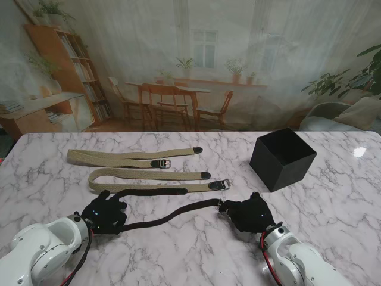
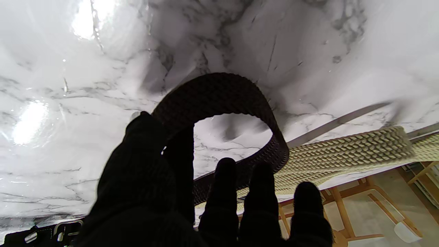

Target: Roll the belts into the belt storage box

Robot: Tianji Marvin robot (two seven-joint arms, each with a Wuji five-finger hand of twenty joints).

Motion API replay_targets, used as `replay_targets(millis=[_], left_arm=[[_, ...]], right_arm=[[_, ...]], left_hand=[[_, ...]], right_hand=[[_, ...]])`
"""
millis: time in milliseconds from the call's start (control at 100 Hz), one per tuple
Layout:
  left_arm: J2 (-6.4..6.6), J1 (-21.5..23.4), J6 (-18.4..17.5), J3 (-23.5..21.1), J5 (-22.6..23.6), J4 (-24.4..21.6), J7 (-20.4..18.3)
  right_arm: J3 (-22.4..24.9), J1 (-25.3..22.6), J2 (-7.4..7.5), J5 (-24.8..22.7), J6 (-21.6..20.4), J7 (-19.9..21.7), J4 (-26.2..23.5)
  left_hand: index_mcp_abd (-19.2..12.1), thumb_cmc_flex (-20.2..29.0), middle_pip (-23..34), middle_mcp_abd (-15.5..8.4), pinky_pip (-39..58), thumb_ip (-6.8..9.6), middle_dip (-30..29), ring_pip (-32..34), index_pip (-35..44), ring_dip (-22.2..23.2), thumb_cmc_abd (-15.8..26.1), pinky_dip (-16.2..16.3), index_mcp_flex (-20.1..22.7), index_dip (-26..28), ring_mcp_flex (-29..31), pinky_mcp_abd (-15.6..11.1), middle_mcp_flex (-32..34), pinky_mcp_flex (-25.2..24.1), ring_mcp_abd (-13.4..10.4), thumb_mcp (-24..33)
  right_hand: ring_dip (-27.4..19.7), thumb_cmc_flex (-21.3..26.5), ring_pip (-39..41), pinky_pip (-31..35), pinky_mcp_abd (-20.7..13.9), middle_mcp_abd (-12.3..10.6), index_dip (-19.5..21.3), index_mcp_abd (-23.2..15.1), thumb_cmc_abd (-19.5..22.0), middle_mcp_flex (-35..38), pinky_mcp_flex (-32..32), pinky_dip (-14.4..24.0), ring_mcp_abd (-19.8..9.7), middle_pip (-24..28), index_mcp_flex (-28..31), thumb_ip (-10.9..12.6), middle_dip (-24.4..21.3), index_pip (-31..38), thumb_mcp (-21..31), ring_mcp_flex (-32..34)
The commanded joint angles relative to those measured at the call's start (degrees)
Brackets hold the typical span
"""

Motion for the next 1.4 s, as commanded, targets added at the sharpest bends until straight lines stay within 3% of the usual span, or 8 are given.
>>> replay_targets(millis=[0,110,240,410,700,950,1200,1390], left_arm=[[-0.15,0.2,0.1,0.1,-0.2,-0.3,-0.7],[-0.27,0.1,0.2,0.0,-1.0,-0.4,0.1],[-0.35,-0.2,-0.3,-0.2,-0.1,-1.3,1.8],[-0.58,-1.0,-1.1,-0.7,0.0,-3.2,3.3],[-1.12,-3.0,-0.6,-0.2,-1.4,-5.6,6.3],[-1.48,-4.7,1.1,0.8,-3.4,-5.8,7.2],[-2.14,-7.0,4.9,4.6,-9.3,-4.2,8.8],[-2.18,-8.3,5.8,6.8,-10.4,-2.8,9.0]], right_arm=[[0.0,-0.5,0.44,-1.1,-0.4,0.6,0.5],[0.5,-0.8,0.64,-1.6,-1.5,1.6,-0.2],[1.5,-1.2,0.96,-2.2,-3.4,3.7,-1.6],[4.3,-2.7,1.53,-3.2,-6.6,9.3,-5.4],[9.9,-6.2,2.68,-5.2,-11.4,23.7,-14.1],[11.9,-7.4,3.02,-4.9,-12.9,29.8,-16.8],[12.2,-7.6,3.23,-4.2,-13.2,33.7,-18.3],[12.7,-8.0,3.20,-1.8,-13.0,36.5,-19.2]], left_hand=[[-0.3,0.6,0.1,0.4,-1.1,-0.17,0.2,0.1,-1.7,0.3,2.7,-0.9,-0.9,-0.6,-0.4,1.0,-0.1,-1.1,0.0,-0.3],[1.3,-3.1,-0.6,0.8,-2.5,-0.22,-0.1,-0.4,-10.0,-0.3,5.4,-0.8,-2.5,-1.8,-1.0,1.3,-1.2,-1.1,0.3,-2.0],[1.4,-2.4,-0.9,1.0,-2.7,-0.20,-0.1,-0.7,-12.5,-0.5,5.7,-0.6,-2.6,-2.4,-1.4,1.4,-0.9,-0.9,0.7,-1.8],[1.4,-2.4,-1.0,0.9,-2.7,-0.22,-0.2,-1.0,-13.4,-0.9,6.0,-0.5,-2.3,-2.2,-1.9,1.5,-0.8,-0.9,0.8,-1.9],[1.0,-1.4,-1.1,0.8,-2.8,-0.12,-0.2,-0.9,-14.2,-1.2,5.7,-0.4,-2.0,-1.6,-1.7,1.7,-0.3,-0.6,0.8,-1.7],[1.8,-3.0,-1.8,1.4,-2.5,-0.38,-0.4,-1.0,-15.2,-1.4,6.9,-0.2,-2.2,-1.7,-1.9,1.8,-1.3,0.4,1.3,-2.4],[4.7,-7.8,-5.1,2.2,-1.9,-0.03,-4.3,-2.1,-26.1,-4.8,11.2,-0.2,-7.0,-7.8,-2.4,2.2,-5.8,2.3,3.8,-3.0],[4.3,-8.7,-4.4,1.9,-1.7,0.03,-4.2,-1.5,-29.0,-4.7,11.3,-0.1,-9.1,-10.2,-1.8,2.3,-4.8,2.0,2.6,-3.0]], right_hand=[[-2.0,-1.1,-5.6,-0.8,-1.7,-3.6,-2.6,5.4,-2.2,4.4,-1.3,-0.6,-4.0,-3.0,3.6,-2.0,-0.9,1.4,1.8,0.8],[-2.7,-12.0,-9.1,-0.6,-3.5,-6.2,1.1,15.0,-3.5,4.5,-1.9,-0.6,-5.2,-7.0,10.9,1.0,-3.9,1.5,0.5,-1.4],[-3.5,-16.8,-11.1,-0.5,-4.1,-7.0,6.1,17.5,-0.6,3.0,-3.0,-0.6,-5.7,-11.8,14.8,1.5,-6.0,3.9,-10.2,-2.8],[-4.5,-21.0,-13.8,-1.5,-4.6,-7.4,9.2,21.5,3.3,-1.3,-5.0,-0.4,-5.9,-17.2,12.4,3.1,-7.4,1.8,-18.0,-6.9],[-7.2,-24.4,-19.5,-5.1,-3.6,-6.2,9.9,27.5,5.5,-16.5,-9.4,-0.4,-6.8,-26.1,1.0,4.2,-11.9,-4.8,-17.5,-17.0],[-9.1,-21.4,-22.3,-8.2,-1.6,-4.3,11.8,28.6,1.1,-22.5,-10.8,1.1,-5.6,-28.2,-1.8,6.3,-13.6,-8.9,-4.7,-20.3],[-10.7,-21.7,-25.1,-10.7,0.1,-0.3,11.4,31.7,2.8,-25.5,-11.3,1.9,-3.5,-35.8,-3.0,6.7,-16.8,-13.1,-6.4,-22.0],[-11.0,-17.3,-25.6,-12.0,0.9,0.5,11.6,32.3,-8.4,-23.7,-11.2,2.6,-2.9,-38.8,-1.6,12.6,-18.1,-15.0,26.1,-21.5]])
